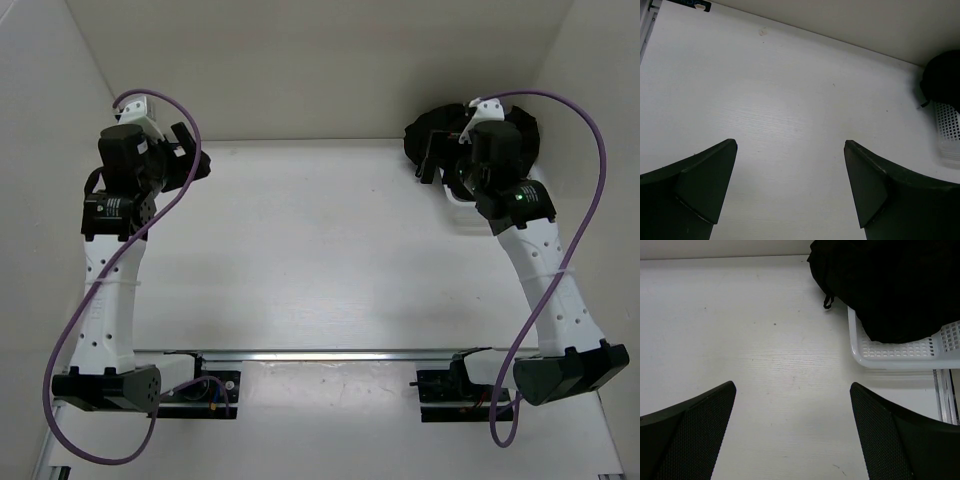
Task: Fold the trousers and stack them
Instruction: Grab the trousers from the pile, then move the trousers to the center of the board
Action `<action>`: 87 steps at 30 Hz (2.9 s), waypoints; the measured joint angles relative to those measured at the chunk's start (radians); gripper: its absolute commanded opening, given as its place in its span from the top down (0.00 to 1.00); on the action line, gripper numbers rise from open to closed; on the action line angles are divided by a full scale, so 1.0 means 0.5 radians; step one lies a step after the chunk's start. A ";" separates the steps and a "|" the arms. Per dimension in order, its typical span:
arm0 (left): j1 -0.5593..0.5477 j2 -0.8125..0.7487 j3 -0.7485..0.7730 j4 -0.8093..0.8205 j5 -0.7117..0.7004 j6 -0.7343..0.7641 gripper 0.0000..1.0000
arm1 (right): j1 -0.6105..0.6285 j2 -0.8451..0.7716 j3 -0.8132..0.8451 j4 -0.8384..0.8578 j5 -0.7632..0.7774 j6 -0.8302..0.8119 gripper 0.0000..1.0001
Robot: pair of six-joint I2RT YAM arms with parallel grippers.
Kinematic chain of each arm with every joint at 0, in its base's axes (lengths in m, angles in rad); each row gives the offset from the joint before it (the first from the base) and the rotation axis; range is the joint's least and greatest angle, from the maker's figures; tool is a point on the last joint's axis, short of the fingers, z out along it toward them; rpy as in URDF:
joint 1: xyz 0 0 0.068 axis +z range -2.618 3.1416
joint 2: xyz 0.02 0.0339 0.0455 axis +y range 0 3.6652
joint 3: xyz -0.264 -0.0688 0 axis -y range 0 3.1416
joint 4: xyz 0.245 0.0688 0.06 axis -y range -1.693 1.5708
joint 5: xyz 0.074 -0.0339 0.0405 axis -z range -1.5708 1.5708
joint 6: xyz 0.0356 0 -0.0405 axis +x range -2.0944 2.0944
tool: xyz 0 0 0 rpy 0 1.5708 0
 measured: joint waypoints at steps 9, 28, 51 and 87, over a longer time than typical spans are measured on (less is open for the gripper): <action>0.000 0.020 0.000 0.000 0.018 -0.008 0.00 | -0.002 0.000 -0.013 -0.002 0.162 0.008 0.00; 0.001 0.153 0.001 0.000 0.172 -0.036 0.00 | -0.649 0.842 0.578 -0.132 -0.021 0.148 0.00; 0.001 0.420 0.103 -0.014 0.186 0.001 0.00 | -0.874 2.358 1.847 -0.220 -0.129 0.406 1.00; -0.001 0.028 0.120 -0.375 0.113 -0.111 0.00 | 0.648 0.777 0.845 -0.330 -0.642 0.299 0.00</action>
